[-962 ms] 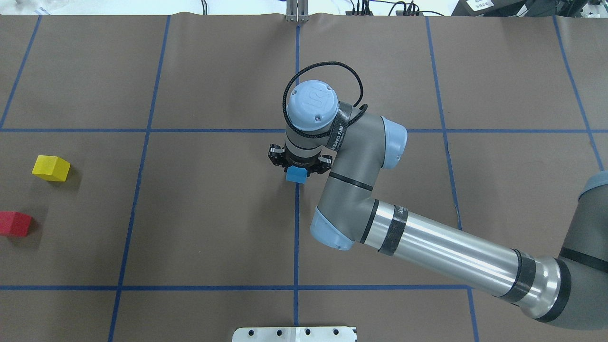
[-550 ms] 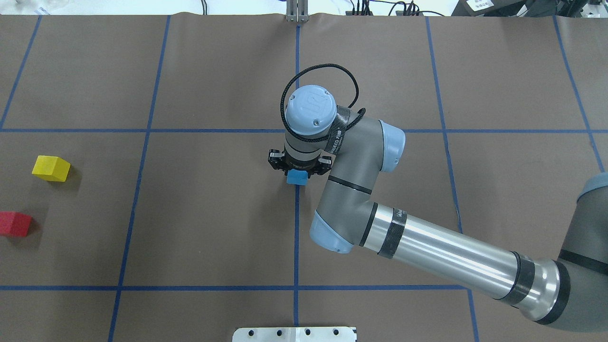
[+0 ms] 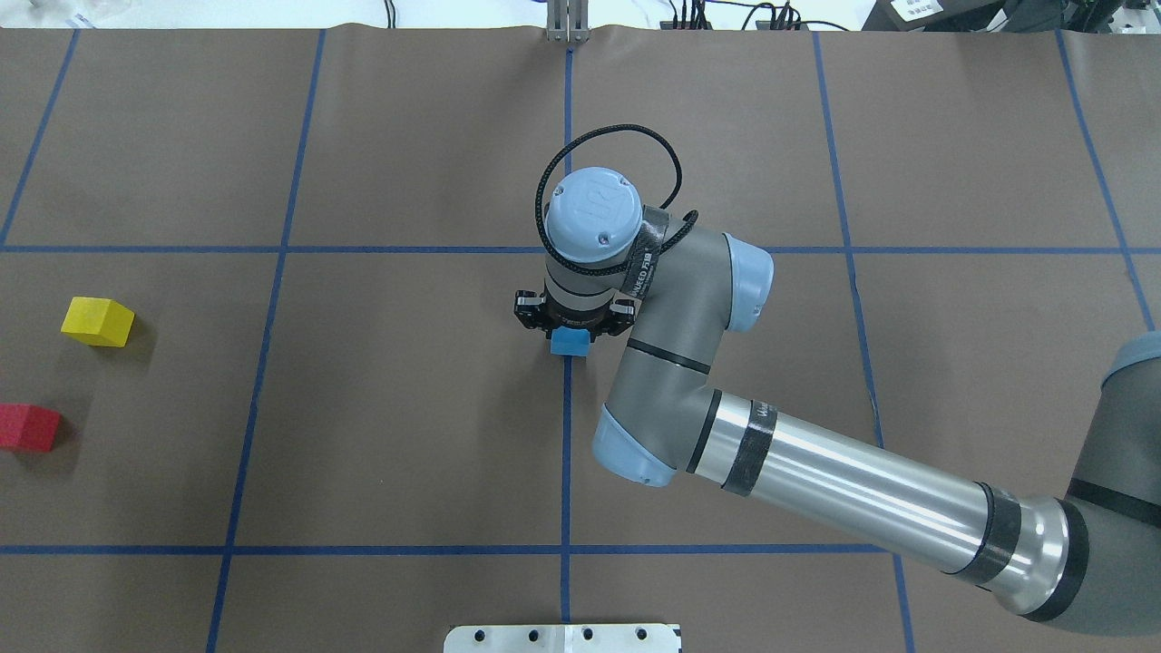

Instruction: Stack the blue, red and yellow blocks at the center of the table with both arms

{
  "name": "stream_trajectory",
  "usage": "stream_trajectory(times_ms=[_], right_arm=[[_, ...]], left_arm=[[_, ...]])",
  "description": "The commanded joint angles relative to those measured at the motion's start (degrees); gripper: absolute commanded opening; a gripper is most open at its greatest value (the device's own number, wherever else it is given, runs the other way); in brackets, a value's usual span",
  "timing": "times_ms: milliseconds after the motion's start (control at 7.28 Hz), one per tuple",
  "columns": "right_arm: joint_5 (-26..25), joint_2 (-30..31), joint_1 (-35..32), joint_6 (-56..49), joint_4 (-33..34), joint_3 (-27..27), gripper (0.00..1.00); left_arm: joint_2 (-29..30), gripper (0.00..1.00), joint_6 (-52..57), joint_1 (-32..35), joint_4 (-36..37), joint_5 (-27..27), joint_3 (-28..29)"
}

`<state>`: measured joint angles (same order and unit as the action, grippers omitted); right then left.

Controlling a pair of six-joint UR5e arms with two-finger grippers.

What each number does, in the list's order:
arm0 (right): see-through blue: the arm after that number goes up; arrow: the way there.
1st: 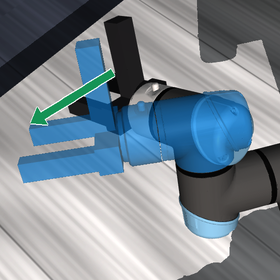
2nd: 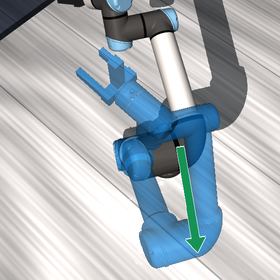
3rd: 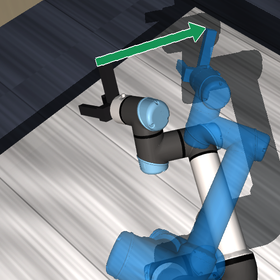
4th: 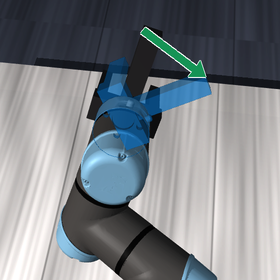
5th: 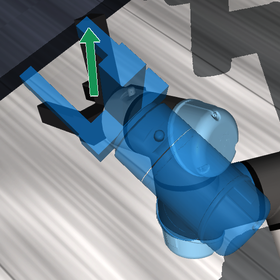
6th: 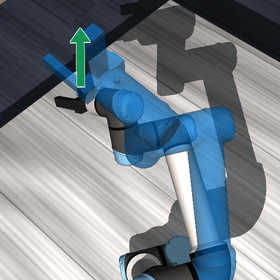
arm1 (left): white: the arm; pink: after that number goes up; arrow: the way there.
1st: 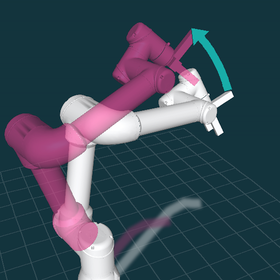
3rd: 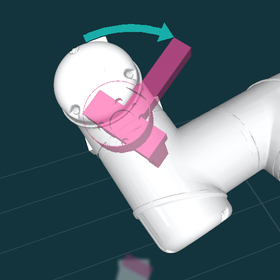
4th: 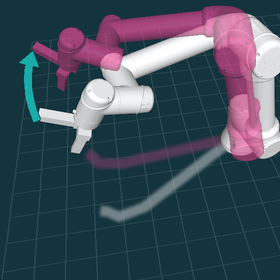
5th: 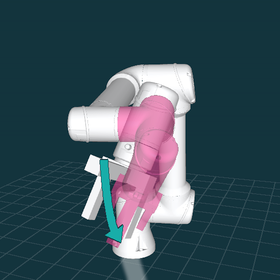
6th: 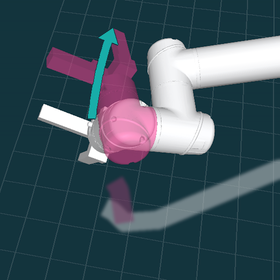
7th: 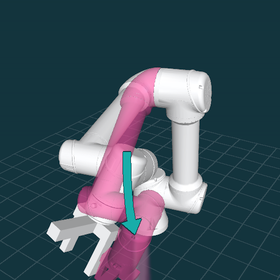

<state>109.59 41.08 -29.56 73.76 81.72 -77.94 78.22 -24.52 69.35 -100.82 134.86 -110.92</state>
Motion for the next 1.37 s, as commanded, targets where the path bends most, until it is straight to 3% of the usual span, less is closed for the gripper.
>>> stream_trajectory(times_ms=[0, 412, 687, 962, 1237], right_arm=[[-0.1, -0.1, 0.0, 0.2, -0.1, 0.0, 0.99], [-0.1, -0.3, -0.1, 0.5, -0.2, -0.4, 0.99], [2.3, 0.8, -3.7, 0.2, 0.4, -4.5, 0.99], [5.2, 9.6, -6.2, -0.2, 0.2, -13.7, 0.99], [4.4, 15.0, -6.6, -0.3, 0.0, -16.8, 0.99]], left_arm=[[0.0, 1.00, 0.0, 0.0, -0.1, 0.0, 0.0], [0.1, 1.00, -0.1, 0.0, -0.1, -0.1, 0.0], [0.0, 1.00, -0.7, -0.6, -0.7, -0.7, 0.9], [-1.4, 1.00, -6.7, -4.6, -9.6, -2.1, 5.6], [-2.0, 1.00, -11.7, -7.3, -20.1, -2.9, 13.0]])
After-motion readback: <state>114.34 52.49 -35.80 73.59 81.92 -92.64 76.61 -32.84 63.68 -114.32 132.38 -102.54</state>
